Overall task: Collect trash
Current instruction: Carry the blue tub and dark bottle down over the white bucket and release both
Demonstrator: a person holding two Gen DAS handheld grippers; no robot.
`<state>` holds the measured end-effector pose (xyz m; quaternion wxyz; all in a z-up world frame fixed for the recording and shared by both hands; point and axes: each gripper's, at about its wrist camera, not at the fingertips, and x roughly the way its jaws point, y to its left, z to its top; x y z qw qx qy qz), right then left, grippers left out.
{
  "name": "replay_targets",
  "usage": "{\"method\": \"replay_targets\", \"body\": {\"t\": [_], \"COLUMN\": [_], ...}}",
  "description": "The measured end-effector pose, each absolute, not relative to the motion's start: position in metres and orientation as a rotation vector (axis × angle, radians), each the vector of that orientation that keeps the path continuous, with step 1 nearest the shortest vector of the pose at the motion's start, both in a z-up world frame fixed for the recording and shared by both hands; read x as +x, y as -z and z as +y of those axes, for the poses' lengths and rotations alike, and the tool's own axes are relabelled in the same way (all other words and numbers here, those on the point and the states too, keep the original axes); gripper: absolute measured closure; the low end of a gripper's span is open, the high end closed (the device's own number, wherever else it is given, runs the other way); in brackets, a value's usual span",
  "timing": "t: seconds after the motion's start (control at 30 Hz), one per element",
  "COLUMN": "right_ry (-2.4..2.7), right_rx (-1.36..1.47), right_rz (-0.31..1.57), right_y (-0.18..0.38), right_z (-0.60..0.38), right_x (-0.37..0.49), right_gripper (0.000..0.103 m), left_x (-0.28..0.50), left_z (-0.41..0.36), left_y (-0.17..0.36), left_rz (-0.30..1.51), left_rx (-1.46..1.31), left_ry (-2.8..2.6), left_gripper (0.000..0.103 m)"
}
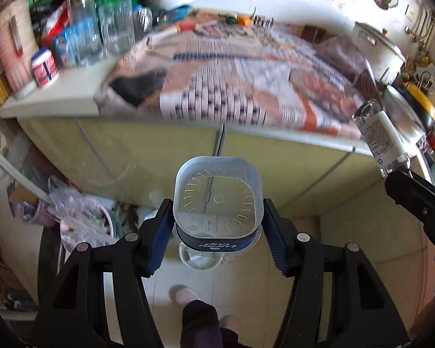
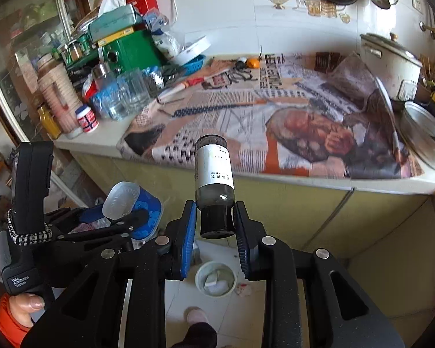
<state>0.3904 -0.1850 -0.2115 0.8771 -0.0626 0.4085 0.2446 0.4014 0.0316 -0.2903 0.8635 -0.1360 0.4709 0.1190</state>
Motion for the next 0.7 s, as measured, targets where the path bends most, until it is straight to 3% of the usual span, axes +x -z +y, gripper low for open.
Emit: {"method": "replay_targets", "body": {"t": [0.27,0.7], "right_ry": [-0.514,-0.391], "right_rx": [-0.127,-0.032], "right_rz": [0.968,1.096], "right_y": [0.285,0.497], "right_z": [-0.181,-0.16], "right_x": [0.393,0.423], "right_gripper": [0.079,0.079], "left_x": [0.4,0.424], "left_z": [0.038,0.068], "left_y": [0.382,0.61], "left_rz": [1.142,1.311], "left_rx": [-0.304,-0.246], "left_ry": [-0.255,-0.09], "left_gripper": [0.044,0.044]}}
